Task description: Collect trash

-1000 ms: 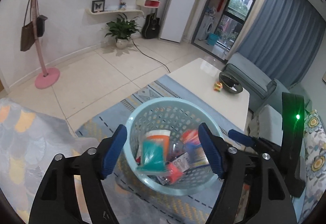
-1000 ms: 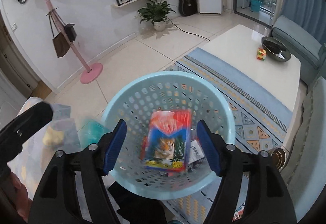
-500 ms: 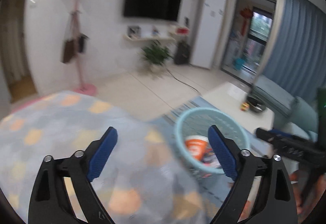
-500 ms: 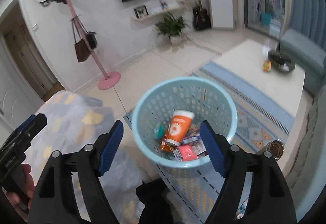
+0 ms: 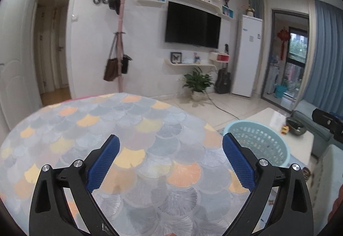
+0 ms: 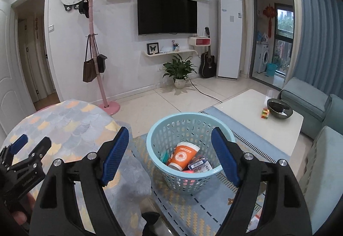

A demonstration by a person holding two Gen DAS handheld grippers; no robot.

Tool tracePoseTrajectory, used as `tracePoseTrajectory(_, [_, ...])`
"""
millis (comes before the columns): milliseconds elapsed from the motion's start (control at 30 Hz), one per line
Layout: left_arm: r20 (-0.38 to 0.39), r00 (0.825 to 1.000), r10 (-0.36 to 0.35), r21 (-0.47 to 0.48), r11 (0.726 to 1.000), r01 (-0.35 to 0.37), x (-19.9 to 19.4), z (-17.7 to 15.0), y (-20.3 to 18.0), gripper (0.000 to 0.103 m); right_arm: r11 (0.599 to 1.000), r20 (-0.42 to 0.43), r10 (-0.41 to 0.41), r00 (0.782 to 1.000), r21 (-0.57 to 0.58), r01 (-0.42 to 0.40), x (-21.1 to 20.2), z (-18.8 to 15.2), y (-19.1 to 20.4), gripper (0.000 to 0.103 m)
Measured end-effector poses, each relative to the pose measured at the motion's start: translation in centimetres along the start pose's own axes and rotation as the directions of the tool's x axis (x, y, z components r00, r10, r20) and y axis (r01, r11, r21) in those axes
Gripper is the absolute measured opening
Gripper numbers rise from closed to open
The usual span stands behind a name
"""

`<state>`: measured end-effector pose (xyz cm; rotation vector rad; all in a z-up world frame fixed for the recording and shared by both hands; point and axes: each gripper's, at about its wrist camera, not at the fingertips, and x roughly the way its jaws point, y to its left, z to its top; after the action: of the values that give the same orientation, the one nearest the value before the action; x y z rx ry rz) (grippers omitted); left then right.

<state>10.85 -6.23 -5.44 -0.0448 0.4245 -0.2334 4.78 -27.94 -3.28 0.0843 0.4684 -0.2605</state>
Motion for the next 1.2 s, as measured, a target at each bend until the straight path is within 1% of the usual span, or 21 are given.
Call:
tracePoseTrajectory(67, [0.012, 1.0, -0.009, -0.008, 1.0, 0.009, 0.2, -0.1, 0.5, 0.094, 1.0, 0.018, -0.028, 0.999, -0.01, 0.028, -0.3, -0.2, 0.1, 0.075])
tracePoseTrajectory(200, [0.042, 0.999, 0.006, -0.021, 1.0, -0.005, -0.4, -0.3, 1.0, 0.095, 0.999, 0.029, -0.04, 0.999, 0.02, 0.039, -0.5, -1.1, -0.4, 0.075])
tracePoseTrajectory(300, [0.039, 0.999, 0.003, -0.023, 1.0, -0.002, -0.3, -0.3, 1.1, 0.095, 0.998, 0.036, -0.054, 0.998, 0.023, 0.053, -0.5, -1.8, -0.8, 0.075])
tracePoseTrajectory(533, [0.058, 0.997, 0.047, 0.054, 0.997, -0.05, -0.4, -0.8, -0.1, 0.095, 0.998, 0.033, -0.05, 0.998, 0.025, 0.049, -0.7, -2.2, -1.5, 0.075])
tracePoseTrajectory(667, [0.066, 0.996, 0.058, 0.089, 0.994, -0.064, -0.5, -1.0, -0.5, 0.095, 0.998, 0.037, -0.059, 0.998, 0.01, 0.059, -0.9, -2.4, -1.4, 0.075])
tracePoseTrajectory(767, [0.068, 0.996, 0.059, 0.082, 0.995, -0.064, -0.6, -1.1, -0.3, 0.095, 0.998, 0.035, -0.061, 0.998, 0.003, 0.061, -0.9, -2.5, -1.2, 0.075])
tracePoseTrajectory(933, [0.047, 0.998, 0.048, 0.046, 0.998, -0.05, -0.5, -1.1, 0.6, 0.095, 0.999, 0.029, -0.054, 0.998, 0.003, 0.054, -0.8, -2.6, -1.2, 0.075])
tracePoseTrajectory(1200, [0.055, 0.997, 0.046, 0.057, 0.997, -0.049, -0.8, -1.2, 0.6, 0.095, 0.999, 0.025, -0.05, 0.998, 0.007, 0.05, -0.8, -2.7, -1.3, 0.075])
